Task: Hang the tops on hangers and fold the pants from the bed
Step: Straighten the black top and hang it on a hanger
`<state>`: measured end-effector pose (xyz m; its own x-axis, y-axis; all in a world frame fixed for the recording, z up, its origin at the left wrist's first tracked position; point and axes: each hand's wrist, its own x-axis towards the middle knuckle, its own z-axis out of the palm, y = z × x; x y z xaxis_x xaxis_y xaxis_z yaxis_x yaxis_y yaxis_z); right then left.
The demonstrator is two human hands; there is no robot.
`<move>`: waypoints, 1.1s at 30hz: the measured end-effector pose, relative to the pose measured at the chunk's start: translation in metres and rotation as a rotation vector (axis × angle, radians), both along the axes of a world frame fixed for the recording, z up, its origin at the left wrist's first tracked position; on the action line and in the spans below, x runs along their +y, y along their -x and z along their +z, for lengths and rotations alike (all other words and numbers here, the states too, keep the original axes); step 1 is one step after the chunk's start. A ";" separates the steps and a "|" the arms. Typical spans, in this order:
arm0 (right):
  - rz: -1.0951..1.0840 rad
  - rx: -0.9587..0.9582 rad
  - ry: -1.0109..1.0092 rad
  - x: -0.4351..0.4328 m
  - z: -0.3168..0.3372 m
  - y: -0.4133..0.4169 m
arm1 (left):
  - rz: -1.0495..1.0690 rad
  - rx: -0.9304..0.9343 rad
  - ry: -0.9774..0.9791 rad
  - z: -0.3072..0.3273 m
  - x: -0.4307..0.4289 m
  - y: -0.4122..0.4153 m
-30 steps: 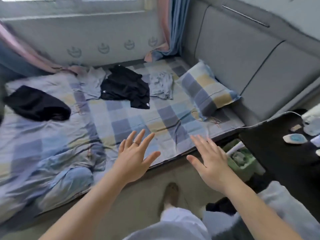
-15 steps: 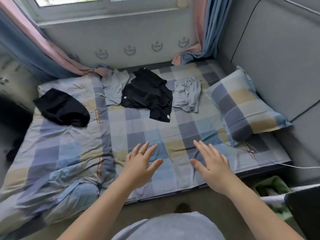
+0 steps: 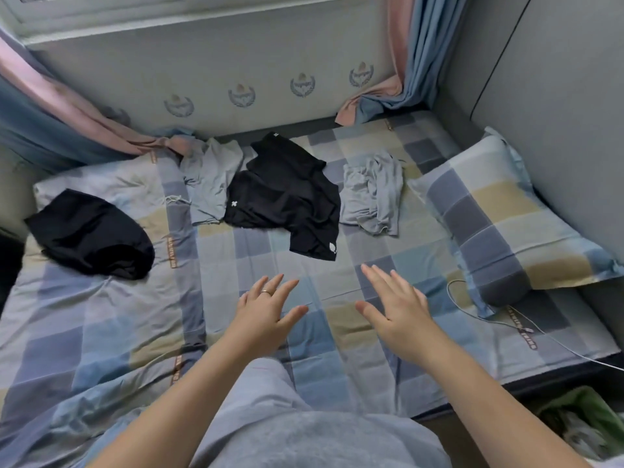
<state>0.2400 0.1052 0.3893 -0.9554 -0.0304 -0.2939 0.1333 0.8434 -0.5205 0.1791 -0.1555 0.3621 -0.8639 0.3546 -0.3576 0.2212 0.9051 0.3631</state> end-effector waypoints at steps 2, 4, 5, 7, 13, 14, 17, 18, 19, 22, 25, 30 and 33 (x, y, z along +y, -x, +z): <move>-0.012 0.003 -0.002 -0.021 -0.029 0.046 | -0.014 0.009 0.003 -0.026 -0.017 0.045; -0.022 -0.013 0.009 -0.047 -0.060 0.098 | -0.013 0.004 0.006 -0.058 -0.040 0.097; -0.026 -0.017 0.015 -0.062 -0.076 0.125 | -0.007 -0.011 0.018 -0.075 -0.053 0.124; -0.042 -0.054 0.025 -0.091 -0.105 0.181 | -0.005 -0.100 0.046 -0.108 -0.080 0.179; -0.034 -0.156 0.028 -0.174 -0.189 0.322 | 0.130 -0.236 0.051 -0.206 -0.161 0.328; -0.001 -0.156 0.003 -0.184 -0.211 0.351 | 0.164 -0.233 0.047 -0.231 -0.170 0.355; 0.066 -0.146 -0.036 -0.209 -0.279 0.440 | 0.220 -0.224 0.032 -0.313 -0.191 0.431; 0.078 -0.134 -0.043 -0.216 -0.303 0.469 | 0.233 -0.196 0.019 -0.341 -0.195 0.456; 0.098 -0.115 -0.053 -0.222 -0.324 0.496 | 0.245 -0.155 0.000 -0.368 -0.197 0.482; 0.186 -0.032 -0.097 -0.243 -0.378 0.571 | 0.294 0.035 -0.023 -0.437 -0.198 0.555; 0.250 0.072 -0.165 -0.259 -0.416 0.637 | 0.386 0.149 -0.014 -0.496 -0.199 0.593; 0.381 0.208 -0.285 -0.278 -0.467 0.726 | 0.435 0.472 0.109 -0.553 -0.199 0.591; 0.478 0.128 -0.348 -0.296 -0.489 0.757 | 0.417 0.436 0.140 -0.556 -0.199 0.591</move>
<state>-0.5174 -0.1913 -0.0992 -0.8879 -0.3880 -0.2470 -0.3482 0.9179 -0.1902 -0.4115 -0.3542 -0.1937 -0.9968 -0.0690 0.0403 -0.0602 0.9799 0.1901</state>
